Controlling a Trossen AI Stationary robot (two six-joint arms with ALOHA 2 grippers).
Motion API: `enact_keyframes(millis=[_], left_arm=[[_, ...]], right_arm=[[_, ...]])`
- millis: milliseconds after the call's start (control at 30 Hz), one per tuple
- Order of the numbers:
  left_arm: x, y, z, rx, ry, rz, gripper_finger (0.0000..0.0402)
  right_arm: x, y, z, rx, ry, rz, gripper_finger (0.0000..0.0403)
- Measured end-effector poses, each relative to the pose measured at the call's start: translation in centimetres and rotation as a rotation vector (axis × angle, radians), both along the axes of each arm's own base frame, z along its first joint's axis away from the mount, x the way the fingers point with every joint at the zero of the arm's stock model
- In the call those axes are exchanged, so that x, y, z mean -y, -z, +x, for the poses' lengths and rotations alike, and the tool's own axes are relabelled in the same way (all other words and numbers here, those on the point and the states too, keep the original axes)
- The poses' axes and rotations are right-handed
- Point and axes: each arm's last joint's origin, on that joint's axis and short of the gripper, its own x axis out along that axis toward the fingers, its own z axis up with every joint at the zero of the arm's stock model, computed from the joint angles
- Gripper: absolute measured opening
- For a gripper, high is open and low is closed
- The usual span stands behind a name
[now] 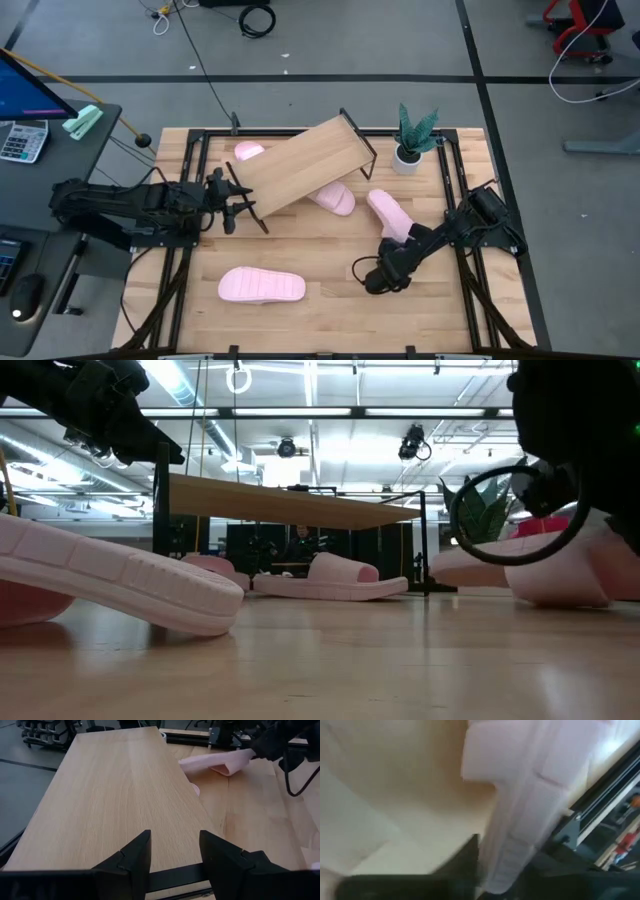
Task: Pick and place slides into the shelf
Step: Put the pink slipper on the shelf
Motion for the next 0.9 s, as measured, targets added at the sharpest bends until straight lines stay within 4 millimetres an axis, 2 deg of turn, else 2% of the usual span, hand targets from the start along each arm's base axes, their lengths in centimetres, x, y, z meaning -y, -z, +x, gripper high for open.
enact_keyframes(millis=[33, 200, 300, 467, 667, 900], left_arm=[[0.0, 0.0, 0.0, 0.0, 0.0, 0.0, 0.0172], [0.0, 0.0, 0.0, 0.005, -0.008, -0.017, 0.0172], [0.0, 0.0, 0.0, 0.009, -0.012, -0.028, 0.0172], [0.0, 0.0, 0.0, 0.015, -0.018, -0.039, 0.0172], [0.0, 0.0, 0.0, 0.021, -0.02, -0.043, 0.0172], [0.0, -0.1, 0.0, 0.034, -0.032, -0.068, 0.0172]], right_arm=[[-0.1, -0.1, 0.1, -0.002, -0.016, 0.015, 0.0046], [-1.2, -1.6, 0.7, -0.002, -0.069, 0.052, 0.0048], [-2.4, -3.8, 0.7, -0.039, -0.108, 0.056, 0.0052], [-4.7, -8.5, 0.3, 0.096, -0.109, 0.221, 0.0043], [-5.5, -14.7, -2.9, 0.311, 0.125, 0.317, 0.0043], [-4.0, -20.6, -7.6, 0.638, 0.444, 0.338, 0.0043]])
